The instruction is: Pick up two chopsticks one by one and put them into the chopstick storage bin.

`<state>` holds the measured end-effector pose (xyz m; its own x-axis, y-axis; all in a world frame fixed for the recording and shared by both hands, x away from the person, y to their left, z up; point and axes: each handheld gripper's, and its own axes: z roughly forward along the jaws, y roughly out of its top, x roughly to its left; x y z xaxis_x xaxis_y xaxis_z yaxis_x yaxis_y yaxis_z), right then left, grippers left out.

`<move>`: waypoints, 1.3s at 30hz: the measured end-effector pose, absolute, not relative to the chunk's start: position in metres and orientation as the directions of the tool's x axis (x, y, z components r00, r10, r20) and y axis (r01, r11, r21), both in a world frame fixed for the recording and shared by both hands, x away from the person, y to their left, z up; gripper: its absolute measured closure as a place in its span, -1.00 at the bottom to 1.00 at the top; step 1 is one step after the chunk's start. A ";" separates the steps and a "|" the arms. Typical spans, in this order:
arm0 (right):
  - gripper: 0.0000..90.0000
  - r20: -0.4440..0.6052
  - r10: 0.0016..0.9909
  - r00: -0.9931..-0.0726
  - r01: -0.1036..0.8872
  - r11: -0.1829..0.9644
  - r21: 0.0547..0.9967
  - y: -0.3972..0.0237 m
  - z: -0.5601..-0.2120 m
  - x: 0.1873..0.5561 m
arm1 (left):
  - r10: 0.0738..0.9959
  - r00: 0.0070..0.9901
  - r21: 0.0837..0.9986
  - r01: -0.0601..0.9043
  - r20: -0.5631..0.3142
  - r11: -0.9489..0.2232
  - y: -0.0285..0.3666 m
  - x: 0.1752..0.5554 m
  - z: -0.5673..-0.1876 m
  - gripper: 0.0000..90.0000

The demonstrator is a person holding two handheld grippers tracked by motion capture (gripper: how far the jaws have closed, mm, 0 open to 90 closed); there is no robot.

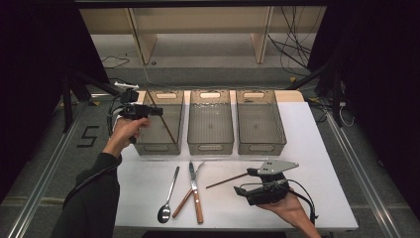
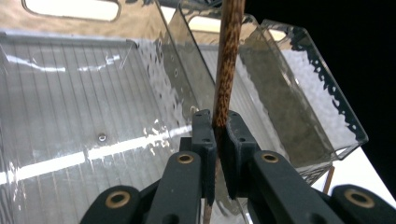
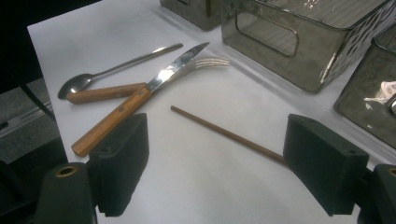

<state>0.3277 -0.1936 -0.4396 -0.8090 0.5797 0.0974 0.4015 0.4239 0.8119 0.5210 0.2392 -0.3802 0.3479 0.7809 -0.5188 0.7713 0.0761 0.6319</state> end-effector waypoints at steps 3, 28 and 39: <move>-0.48 0.100 0.579 -0.810 0.403 0.424 0.811 -0.193 -0.440 0.328 | 0.785 0.345 0.623 0.779 -0.514 0.066 0.238 0.523 -0.384 0.86; -0.46 0.099 0.573 -0.814 0.401 0.429 0.809 -0.193 -0.440 0.328 | 0.861 0.321 0.621 0.783 -0.395 -0.007 0.213 0.528 -0.386 -0.64; -0.46 0.099 0.573 -0.813 0.402 0.430 0.809 -0.194 -0.440 0.328 | 0.895 0.308 0.612 0.789 -0.322 -0.052 0.207 0.528 -0.386 -0.73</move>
<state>0.3276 -0.1935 -0.4403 -0.8134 0.5732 0.0991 0.4015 0.4300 0.8086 0.5281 0.2066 -0.3865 0.3079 0.8954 -0.3217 0.7893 -0.0516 0.6119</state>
